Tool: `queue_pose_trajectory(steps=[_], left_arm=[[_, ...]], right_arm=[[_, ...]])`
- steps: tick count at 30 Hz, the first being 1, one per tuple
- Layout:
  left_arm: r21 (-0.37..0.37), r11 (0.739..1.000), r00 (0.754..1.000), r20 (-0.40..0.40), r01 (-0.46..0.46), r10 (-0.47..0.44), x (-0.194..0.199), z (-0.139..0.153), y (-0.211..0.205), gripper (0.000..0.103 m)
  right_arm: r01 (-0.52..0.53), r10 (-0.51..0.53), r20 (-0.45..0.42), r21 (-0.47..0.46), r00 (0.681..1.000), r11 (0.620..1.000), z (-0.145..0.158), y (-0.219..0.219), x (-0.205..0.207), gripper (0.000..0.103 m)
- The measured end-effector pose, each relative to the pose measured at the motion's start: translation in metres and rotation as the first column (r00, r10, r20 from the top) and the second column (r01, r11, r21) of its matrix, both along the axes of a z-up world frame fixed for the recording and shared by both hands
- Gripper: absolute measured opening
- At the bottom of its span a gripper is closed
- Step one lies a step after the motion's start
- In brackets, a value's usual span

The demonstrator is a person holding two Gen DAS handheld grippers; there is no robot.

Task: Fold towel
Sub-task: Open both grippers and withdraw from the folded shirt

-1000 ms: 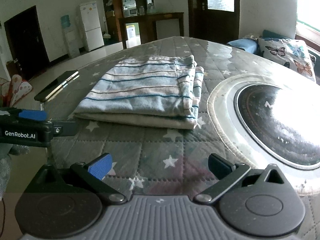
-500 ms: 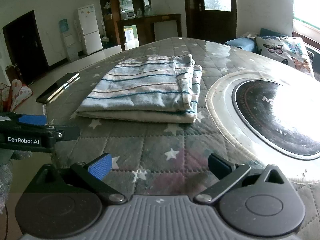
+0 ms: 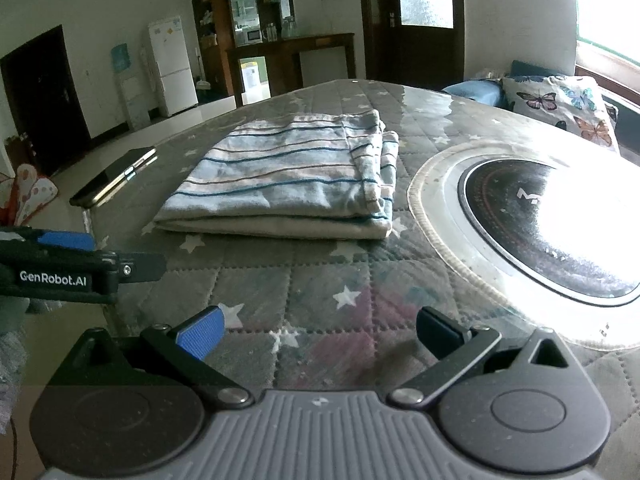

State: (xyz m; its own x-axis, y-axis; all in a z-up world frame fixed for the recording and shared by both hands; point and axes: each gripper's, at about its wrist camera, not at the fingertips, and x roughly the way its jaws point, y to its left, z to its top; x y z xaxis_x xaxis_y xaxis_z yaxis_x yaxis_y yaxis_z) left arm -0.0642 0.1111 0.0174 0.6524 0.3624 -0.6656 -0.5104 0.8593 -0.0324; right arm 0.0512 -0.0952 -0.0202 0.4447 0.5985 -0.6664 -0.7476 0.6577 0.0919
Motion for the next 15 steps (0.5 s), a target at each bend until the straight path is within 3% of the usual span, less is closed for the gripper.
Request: queue_pose_trajectory(steps=[15], left_arm=[[-0.009,1.000,1.000,-0.004,-0.023,0.023,-0.0015,-0.0015,0.0004,0.103]], right_arm=[[0.002,-0.002,-0.005,0.006,1.000,1.000,-0.0023,0.0008,-0.0044,0.103]])
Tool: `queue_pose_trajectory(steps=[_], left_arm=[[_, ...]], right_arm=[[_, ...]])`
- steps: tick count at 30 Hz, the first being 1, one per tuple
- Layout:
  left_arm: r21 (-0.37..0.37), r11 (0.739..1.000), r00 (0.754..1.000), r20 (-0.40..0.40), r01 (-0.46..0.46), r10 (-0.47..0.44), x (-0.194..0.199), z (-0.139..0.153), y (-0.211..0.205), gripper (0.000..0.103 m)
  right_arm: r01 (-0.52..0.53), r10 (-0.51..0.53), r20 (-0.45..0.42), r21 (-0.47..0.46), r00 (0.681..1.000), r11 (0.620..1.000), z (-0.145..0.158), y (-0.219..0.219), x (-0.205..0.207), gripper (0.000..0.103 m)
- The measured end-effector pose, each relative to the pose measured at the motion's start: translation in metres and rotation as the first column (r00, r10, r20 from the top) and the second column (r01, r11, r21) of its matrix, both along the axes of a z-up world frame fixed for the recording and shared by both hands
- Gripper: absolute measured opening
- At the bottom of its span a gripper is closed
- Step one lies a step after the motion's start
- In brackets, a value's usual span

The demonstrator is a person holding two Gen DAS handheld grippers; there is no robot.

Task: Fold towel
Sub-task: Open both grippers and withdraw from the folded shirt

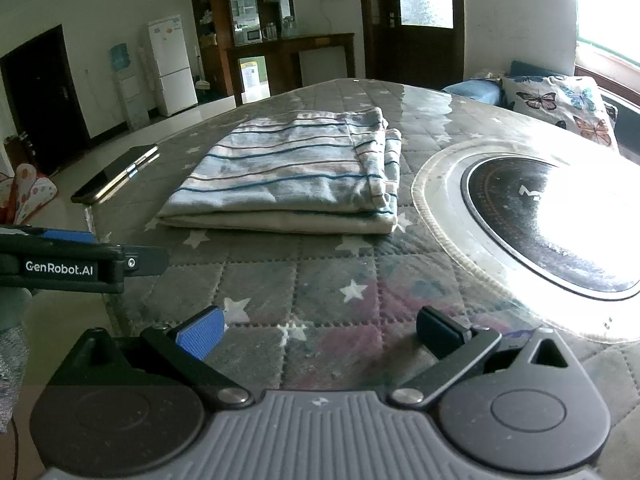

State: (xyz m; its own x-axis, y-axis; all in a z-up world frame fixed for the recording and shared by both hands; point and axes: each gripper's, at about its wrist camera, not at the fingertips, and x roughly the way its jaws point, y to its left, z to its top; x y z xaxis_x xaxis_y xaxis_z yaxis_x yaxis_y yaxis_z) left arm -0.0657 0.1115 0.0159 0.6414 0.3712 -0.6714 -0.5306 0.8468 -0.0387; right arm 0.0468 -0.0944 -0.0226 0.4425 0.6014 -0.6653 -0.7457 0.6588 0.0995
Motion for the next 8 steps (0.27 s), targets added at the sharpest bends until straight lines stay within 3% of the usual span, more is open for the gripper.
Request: queue_pose_trajectory(steps=[8], left_arm=[[-0.011,1.000,1.000,0.000,0.008,-0.008,0.0003,-0.0009,-0.0014,0.103]], right_arm=[[0.005,-0.005,0.000,0.003,1.000,1.000,0.0003,-0.0008,-0.0011,0.103]])
